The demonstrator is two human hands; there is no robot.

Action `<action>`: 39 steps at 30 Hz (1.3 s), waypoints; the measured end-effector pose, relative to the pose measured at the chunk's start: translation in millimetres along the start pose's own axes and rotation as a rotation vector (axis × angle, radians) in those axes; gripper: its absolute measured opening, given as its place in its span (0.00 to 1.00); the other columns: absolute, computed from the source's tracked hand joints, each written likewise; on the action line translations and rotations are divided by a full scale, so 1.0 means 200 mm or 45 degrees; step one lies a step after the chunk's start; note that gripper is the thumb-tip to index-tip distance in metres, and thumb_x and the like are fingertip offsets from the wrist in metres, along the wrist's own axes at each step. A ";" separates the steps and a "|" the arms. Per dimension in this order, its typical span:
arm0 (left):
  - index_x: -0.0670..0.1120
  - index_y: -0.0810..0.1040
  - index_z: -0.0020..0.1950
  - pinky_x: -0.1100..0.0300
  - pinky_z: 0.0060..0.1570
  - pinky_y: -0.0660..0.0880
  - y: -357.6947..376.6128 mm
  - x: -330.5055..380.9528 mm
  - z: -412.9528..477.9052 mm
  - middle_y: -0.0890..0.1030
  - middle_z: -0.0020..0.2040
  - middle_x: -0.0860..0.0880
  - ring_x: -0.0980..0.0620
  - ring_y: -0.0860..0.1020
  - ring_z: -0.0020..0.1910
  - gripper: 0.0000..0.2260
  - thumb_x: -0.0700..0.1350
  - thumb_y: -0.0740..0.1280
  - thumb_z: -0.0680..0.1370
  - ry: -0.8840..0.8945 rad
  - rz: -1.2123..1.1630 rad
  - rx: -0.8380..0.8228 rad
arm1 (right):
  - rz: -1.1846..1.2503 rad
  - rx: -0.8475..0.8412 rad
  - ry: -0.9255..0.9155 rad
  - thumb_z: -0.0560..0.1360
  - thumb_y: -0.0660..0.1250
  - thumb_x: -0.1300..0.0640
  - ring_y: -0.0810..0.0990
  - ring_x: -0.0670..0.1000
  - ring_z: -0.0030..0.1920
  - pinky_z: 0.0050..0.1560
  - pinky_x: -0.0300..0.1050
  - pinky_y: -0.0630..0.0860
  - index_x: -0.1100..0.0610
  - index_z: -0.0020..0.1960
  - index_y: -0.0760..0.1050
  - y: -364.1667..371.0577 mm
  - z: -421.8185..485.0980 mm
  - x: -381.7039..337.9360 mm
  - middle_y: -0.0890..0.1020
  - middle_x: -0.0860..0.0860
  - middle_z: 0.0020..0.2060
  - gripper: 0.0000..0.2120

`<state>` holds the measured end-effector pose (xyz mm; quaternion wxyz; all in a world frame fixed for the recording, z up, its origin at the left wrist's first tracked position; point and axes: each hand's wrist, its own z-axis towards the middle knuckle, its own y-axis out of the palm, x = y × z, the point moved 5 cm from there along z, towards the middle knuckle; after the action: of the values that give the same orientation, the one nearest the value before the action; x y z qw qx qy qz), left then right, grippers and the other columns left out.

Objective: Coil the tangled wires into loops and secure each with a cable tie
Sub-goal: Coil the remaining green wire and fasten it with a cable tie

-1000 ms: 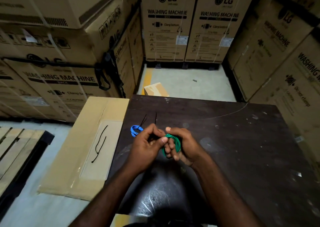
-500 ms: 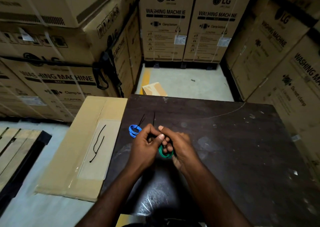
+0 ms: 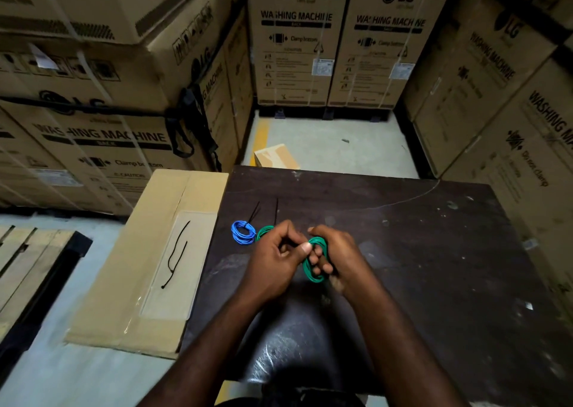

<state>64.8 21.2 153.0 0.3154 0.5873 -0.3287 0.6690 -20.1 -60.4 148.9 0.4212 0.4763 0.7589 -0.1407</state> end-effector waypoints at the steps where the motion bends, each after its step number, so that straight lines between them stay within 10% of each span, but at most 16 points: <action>1: 0.46 0.73 0.39 0.66 0.38 0.72 0.01 -0.01 0.00 0.79 0.35 0.57 0.61 0.75 0.35 0.09 0.35 0.69 0.73 -0.006 0.011 0.018 | 0.021 0.022 -0.021 0.75 0.61 0.59 0.61 0.48 0.14 0.18 0.35 0.62 0.58 0.20 0.68 0.00 0.00 0.01 0.69 0.55 0.18 0.24; 12: 0.43 0.73 0.38 0.63 0.36 0.71 0.01 0.00 0.01 0.77 0.34 0.54 0.60 0.72 0.33 0.06 0.41 0.68 0.71 0.051 0.077 0.082 | 0.117 -0.013 -0.315 0.77 0.65 0.58 0.62 0.48 0.16 0.19 0.35 0.60 0.56 0.33 0.66 0.00 0.05 0.02 0.64 0.53 0.18 0.15; 20: 0.56 0.72 0.36 0.58 0.34 0.68 -0.12 -0.06 0.06 0.75 0.31 0.56 0.60 0.68 0.30 0.08 0.44 0.69 0.70 -0.008 0.114 0.204 | -0.371 -0.188 -0.845 0.73 0.69 0.65 0.78 0.43 0.38 0.40 0.36 0.74 0.57 0.43 0.79 0.00 0.02 -0.08 0.82 0.49 0.36 0.04; 23: 0.59 0.73 0.36 0.57 0.35 0.68 -0.14 -0.06 0.06 0.74 0.31 0.57 0.60 0.69 0.31 0.08 0.46 0.69 0.70 -0.002 0.112 0.188 | -0.566 -0.258 -0.838 0.72 0.71 0.66 0.76 0.42 0.36 0.35 0.34 0.72 0.55 0.47 0.81 -0.01 0.01 -0.09 0.83 0.46 0.37 0.07; 39: 0.40 0.74 0.40 0.69 0.36 0.70 -0.36 -0.12 0.00 0.75 0.33 0.50 0.64 0.72 0.33 0.06 0.34 0.70 0.73 -0.012 0.140 0.291 | -0.700 -0.353 -0.918 0.72 0.72 0.63 0.83 0.42 0.42 0.38 0.40 0.80 0.56 0.50 0.84 0.21 0.11 -0.03 0.86 0.49 0.43 0.08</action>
<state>125.2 62.2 134.7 0.2078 0.6037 -0.2834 0.7156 26.6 -55.3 148.0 0.6645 0.1179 0.6738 -0.3009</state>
